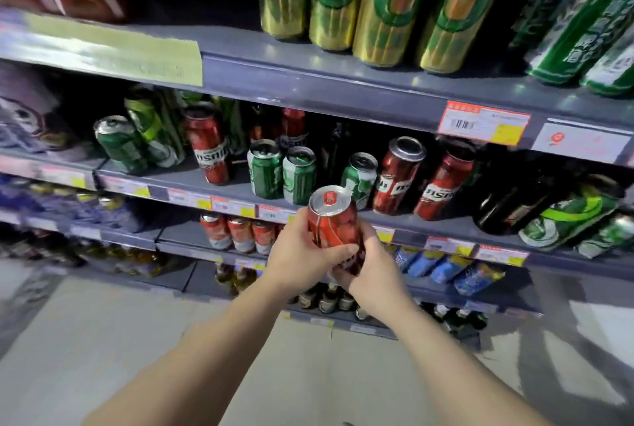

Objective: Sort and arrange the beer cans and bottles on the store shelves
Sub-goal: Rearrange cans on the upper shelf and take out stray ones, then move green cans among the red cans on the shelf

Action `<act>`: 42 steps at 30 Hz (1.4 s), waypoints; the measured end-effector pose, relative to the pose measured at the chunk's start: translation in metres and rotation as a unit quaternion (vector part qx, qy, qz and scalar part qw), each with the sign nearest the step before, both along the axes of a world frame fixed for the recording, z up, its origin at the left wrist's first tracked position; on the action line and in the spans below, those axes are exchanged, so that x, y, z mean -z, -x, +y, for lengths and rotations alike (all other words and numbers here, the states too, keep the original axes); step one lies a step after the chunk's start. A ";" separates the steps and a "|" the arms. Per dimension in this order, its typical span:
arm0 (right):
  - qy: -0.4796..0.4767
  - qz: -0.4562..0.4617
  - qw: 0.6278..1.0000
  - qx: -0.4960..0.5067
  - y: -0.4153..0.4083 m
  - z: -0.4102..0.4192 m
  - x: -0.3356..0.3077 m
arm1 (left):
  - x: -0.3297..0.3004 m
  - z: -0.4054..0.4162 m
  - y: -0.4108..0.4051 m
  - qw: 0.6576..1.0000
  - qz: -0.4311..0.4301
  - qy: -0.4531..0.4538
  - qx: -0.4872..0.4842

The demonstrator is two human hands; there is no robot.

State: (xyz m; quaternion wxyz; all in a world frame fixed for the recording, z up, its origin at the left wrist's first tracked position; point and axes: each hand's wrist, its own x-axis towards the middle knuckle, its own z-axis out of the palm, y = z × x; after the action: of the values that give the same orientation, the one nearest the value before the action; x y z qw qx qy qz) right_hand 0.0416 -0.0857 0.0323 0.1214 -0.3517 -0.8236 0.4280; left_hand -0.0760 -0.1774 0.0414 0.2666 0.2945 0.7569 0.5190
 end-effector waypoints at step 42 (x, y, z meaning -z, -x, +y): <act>-0.090 0.081 0.954 0.273 -0.007 0.080 -0.007 | 0.009 0.079 0.098 0.985 0.070 0.035 -0.157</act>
State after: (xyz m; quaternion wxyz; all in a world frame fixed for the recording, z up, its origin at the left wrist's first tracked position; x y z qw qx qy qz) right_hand 0.0490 -0.0055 0.0389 0.3309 -0.5151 -0.7188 0.3294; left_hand -0.1742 -0.0988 0.0321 0.1388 0.1984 0.8280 0.5058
